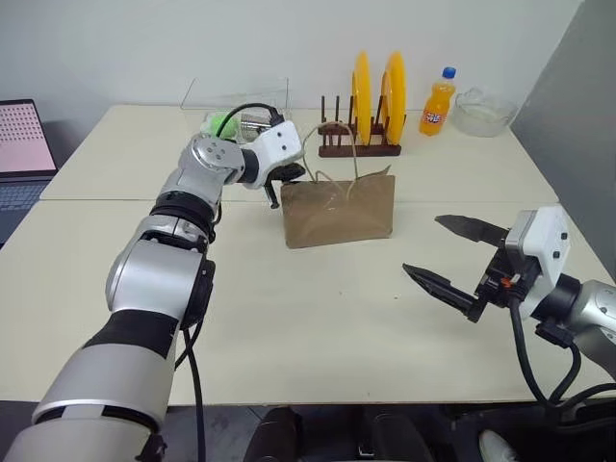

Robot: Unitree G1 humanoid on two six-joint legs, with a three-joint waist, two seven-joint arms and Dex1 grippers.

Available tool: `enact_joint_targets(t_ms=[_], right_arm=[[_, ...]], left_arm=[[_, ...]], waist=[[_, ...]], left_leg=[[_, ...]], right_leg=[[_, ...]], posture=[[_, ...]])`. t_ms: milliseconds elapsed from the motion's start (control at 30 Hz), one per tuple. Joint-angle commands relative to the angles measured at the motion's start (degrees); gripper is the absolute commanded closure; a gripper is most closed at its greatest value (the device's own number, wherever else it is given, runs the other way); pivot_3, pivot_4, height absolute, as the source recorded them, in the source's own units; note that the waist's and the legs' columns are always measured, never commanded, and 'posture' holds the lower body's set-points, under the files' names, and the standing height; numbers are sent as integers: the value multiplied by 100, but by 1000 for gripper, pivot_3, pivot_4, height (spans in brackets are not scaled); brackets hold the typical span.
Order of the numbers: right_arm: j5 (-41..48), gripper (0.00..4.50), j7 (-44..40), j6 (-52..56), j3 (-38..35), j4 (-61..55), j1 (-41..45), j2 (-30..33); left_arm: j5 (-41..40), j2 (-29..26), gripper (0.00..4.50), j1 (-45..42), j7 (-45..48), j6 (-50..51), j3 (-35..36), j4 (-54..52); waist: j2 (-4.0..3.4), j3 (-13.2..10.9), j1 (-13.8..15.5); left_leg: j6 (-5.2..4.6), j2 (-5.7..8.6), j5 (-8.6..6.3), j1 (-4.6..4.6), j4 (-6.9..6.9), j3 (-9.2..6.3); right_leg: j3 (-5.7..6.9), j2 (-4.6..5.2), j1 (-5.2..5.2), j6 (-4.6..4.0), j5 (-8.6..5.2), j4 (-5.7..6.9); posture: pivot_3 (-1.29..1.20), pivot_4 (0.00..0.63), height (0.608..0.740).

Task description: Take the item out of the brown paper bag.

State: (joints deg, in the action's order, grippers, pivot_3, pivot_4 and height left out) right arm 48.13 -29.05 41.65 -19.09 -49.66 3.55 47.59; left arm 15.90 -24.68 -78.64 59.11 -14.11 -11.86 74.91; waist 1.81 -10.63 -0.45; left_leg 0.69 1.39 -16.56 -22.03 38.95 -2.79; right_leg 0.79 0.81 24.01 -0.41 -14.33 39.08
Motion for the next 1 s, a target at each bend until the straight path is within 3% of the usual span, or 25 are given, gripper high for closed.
enact_joint_targets(t_ms=[33,367,567,733,1000], right_arm=[[228,0,13,-11,-233,-275,-33,115],[831,0,-407,60,-773,-326,-525,612],[765,0,-417,-17,-771,-243,-550,628],[674,0,-473,-80,-694,-182,-543,608],[557,0,-552,-182,-548,-82,-486,603]], left_arm=[[-143,74,4496,-181,580,139,98,-24],[-611,7,4496,68,2500,745,253,-548],[-987,-170,4496,866,3287,1428,89,-2005],[-1554,-516,4496,1648,3339,2289,-244,-3765],[-1850,-749,4496,1742,2729,3134,168,-4598]], waist=[[0,0,8],[0,0,7],[-1,1,-1],[-2,1,-3],[-2,1,4]], left_leg=[[0,0,0,0,0,0],[0,1,0,1,1,3],[0,-2,0,7,1,2],[0,-4,0,9,1,0],[0,-3,0,9,2,0]], right_leg=[[0,0,0,0,0,-1],[-2,0,-2,2,-1,-2],[-5,-3,-5,5,-3,0],[-9,-2,-5,0,0,1],[-7,-2,-9,7,-4,-3]], posture=[[0,150,740],[0,150,740],[0,150,740],[0,150,740],[0,150,740]])
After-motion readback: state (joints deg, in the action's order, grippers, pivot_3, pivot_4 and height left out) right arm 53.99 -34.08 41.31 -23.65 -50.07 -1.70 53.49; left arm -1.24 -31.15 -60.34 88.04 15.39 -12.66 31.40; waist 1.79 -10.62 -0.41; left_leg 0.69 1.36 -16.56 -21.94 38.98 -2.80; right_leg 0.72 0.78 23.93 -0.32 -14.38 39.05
